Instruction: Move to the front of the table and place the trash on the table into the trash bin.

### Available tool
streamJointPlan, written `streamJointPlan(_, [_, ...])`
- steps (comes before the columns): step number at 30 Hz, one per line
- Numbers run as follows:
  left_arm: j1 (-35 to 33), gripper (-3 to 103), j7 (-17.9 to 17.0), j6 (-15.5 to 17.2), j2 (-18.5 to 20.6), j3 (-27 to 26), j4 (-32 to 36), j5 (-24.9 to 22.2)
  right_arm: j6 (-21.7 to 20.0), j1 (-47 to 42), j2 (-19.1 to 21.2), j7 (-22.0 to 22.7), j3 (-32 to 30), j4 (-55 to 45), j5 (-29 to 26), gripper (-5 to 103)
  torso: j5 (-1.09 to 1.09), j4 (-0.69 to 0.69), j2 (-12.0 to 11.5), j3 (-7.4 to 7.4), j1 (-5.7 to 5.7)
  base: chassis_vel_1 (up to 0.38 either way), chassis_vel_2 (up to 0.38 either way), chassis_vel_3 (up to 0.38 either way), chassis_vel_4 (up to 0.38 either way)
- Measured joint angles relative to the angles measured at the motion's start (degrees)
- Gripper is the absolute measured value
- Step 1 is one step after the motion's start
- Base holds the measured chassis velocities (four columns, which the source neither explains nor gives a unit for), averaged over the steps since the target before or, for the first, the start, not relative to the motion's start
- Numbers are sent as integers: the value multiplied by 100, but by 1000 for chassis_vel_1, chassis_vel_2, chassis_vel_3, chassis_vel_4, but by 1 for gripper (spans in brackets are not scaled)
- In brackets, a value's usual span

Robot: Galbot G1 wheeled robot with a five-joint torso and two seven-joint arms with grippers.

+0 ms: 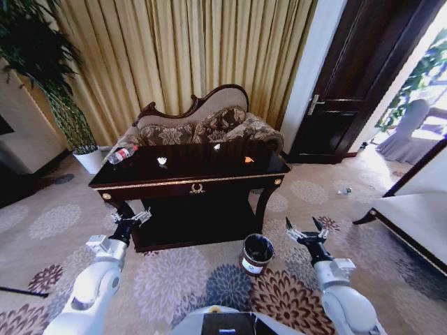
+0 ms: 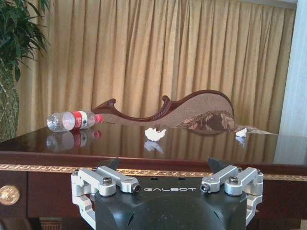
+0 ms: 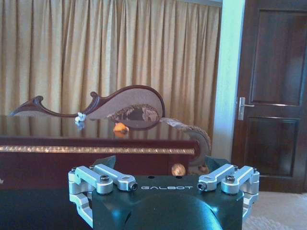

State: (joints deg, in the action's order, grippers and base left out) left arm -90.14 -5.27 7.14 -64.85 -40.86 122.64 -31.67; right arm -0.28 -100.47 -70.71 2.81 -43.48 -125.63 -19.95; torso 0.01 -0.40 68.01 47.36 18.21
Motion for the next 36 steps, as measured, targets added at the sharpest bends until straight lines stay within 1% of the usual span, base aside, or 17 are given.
streamJointPlan(3, [-61, 100, -8, 41, 1, -110, 114, -33, -182, 90, 79, 45, 23, -208, -104, 100, 0, 1, 0, 0, 1, -110, 103, 105, -112])
streamJointPlan(4, [-61, 100, -8, 41, 1, -110, 114, -33, -182, 90, 79, 45, 23, -208, -104, 100, 0, 1, 0, 0, 1, -93, 99, 96, -101])
streamJointPlan(6, [-92, 100, -30, 242, 36, -224, 238, -143, -369, 175, 117, 94, 60, -402, -181, 100, 0, 1, 1, -1, -2, -78, 87, 74, -69])
streamJointPlan(7, [-92, 100, -30, 242, 36, -224, 238, -143, -369, 175, 117, 94, 60, -402, -181, 100, 0, 1, 1, -1, -2, -64, 87, 61, -60])
streamJointPlan(9, [-94, 100, -115, 446, 81, -301, 362, -255, -461, 236, 132, 127, 103, -490, -194, 100, 0, 1, 2, -1, -3, -73, 59, 67, -49])
streamJointPlan(11, [-64, 100, -183, 535, 130, -351, 421, -293, -528, 289, 137, 137, 146, -536, -195, 100, 0, 0, 2, -2, -3, -55, 63, 67, -67])
streamJointPlan(12, [-64, 100, -183, 535, 130, -351, 421, -293, -528, 289, 137, 137, 146, -536, -195, 100, 0, 0, 2, -2, -3, -55, 63, 60, -67])
streamJointPlan(19, [-52, 100, -162, 808, 209, -597, 582, -446, -614, 368, 97, 129, 314, -512, -147, 100, 0, 0, 1, -1, -2, -104, 90, 85, -99])
streamJointPlan(22, [-63, 100, -123, 857, 215, -629, 638, -492, -620, 393, 82, 124, 359, -474, -118, 100, 0, 0, 1, 0, -1, -102, 118, 100, -109])
streamJointPlan(36, [-47, 100, -87, 853, 157, -550, 688, -428, -633, 388, 84, 95, 393, -514, -81, 100, 1, 0, 1, 0, -1, -84, 88, 89, -86])
